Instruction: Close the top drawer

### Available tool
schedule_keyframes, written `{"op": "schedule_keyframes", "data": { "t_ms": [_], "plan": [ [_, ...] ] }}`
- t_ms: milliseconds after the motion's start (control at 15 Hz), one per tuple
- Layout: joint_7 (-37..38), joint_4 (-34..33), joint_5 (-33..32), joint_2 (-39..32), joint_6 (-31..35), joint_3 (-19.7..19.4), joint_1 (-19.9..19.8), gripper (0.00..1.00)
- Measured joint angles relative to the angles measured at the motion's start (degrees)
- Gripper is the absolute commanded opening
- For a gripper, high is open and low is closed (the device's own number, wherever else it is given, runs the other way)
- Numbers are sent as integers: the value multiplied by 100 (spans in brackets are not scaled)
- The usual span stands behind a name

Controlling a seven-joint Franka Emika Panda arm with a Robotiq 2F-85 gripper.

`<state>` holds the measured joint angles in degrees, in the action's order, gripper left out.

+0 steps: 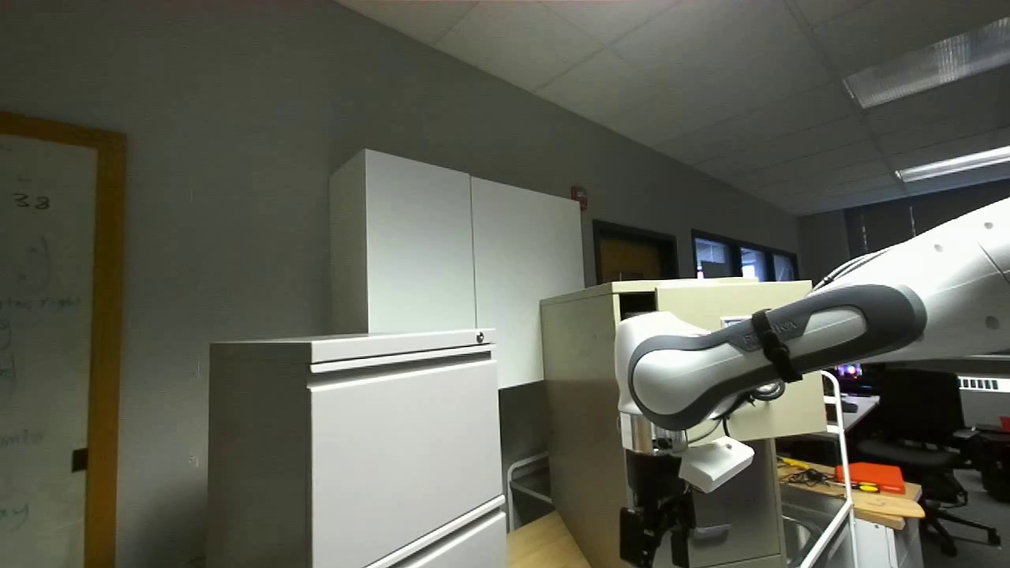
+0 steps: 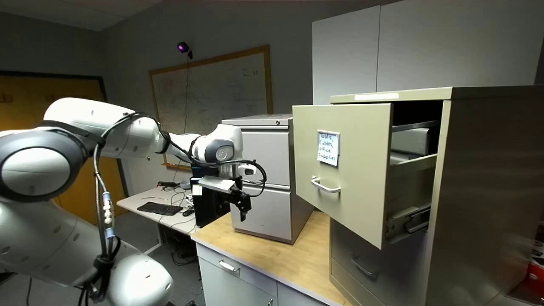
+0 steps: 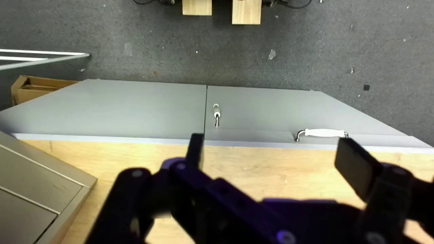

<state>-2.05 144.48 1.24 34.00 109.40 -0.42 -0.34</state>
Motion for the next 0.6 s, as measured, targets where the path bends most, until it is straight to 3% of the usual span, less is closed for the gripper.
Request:
{"op": "schedule_keyframes", "data": {
  "t_ms": [267,333,467,600],
  "plan": [
    [82,-4,-3,29,474,0,-27,100],
    [184,-4,-22,61,623,4,-47,75],
    [413,-1,-83,166,907,24,-114,68],
    [701,12,-188,319,1198,85,-220,50]
  ]
}}
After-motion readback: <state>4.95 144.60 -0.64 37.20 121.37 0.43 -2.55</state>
